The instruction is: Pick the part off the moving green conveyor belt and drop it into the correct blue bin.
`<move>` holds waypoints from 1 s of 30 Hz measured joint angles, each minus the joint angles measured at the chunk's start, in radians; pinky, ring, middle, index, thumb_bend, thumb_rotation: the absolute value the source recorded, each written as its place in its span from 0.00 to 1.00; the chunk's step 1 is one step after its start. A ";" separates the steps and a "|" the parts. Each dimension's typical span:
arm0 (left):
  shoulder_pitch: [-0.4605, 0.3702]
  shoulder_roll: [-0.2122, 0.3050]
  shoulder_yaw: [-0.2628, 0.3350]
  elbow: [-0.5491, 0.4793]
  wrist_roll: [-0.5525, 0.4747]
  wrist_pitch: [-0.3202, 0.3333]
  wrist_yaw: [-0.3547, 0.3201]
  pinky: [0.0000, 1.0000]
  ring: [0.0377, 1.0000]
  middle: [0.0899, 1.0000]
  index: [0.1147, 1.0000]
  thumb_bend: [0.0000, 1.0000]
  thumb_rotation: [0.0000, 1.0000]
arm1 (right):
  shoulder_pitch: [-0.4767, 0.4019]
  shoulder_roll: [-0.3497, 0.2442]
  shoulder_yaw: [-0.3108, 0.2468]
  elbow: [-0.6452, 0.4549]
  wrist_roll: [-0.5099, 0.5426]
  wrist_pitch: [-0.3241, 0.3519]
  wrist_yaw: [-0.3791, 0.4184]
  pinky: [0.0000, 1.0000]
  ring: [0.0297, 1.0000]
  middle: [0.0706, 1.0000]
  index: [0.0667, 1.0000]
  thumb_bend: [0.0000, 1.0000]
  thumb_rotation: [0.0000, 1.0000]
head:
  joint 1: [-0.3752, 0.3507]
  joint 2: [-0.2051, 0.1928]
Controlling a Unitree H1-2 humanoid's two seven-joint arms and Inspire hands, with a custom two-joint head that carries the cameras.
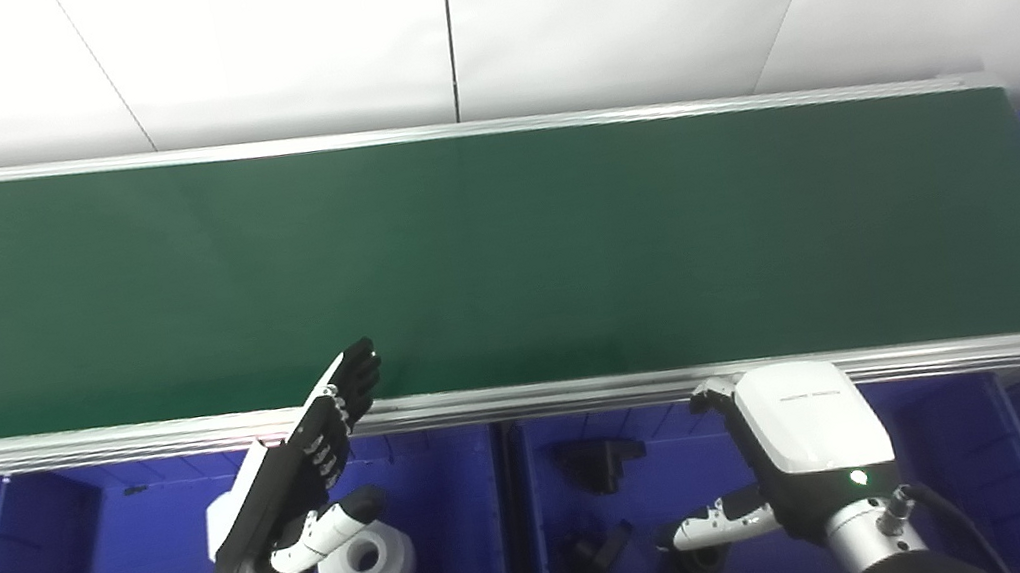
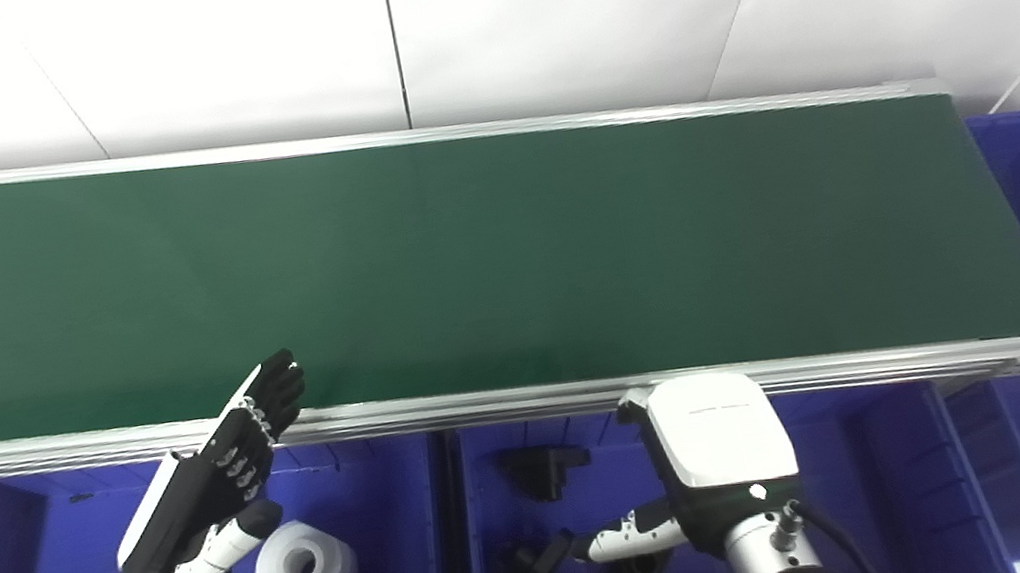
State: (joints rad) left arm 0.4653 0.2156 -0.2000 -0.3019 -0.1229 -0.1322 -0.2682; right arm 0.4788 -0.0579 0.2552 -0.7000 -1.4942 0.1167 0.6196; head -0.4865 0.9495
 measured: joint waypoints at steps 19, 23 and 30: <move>0.001 -0.016 0.001 0.001 -0.010 0.017 -0.002 1.00 0.97 0.95 0.96 0.72 0.63 | 0.085 0.129 0.085 0.280 0.976 -0.086 -0.449 0.63 0.71 0.73 0.75 0.94 1.00 | -0.055 0.028; -0.007 -0.010 0.010 0.000 -0.025 0.023 -0.009 1.00 0.98 0.96 0.96 0.68 0.63 | 0.057 0.120 0.100 0.344 1.035 -0.114 -0.499 0.66 0.74 0.76 0.76 0.92 1.00 | -0.061 0.031; -0.017 -0.006 0.012 0.000 -0.029 0.023 -0.020 1.00 0.98 0.96 0.95 0.69 0.63 | 0.040 0.098 0.126 0.384 1.084 -0.132 -0.543 0.70 0.77 0.80 0.78 0.93 1.00 | -0.015 0.040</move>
State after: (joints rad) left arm 0.4484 0.2096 -0.1884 -0.3017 -0.1522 -0.1088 -0.2881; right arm 0.5189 0.0402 0.3816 -0.3162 -0.4104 -0.0154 0.0765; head -0.5017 0.9894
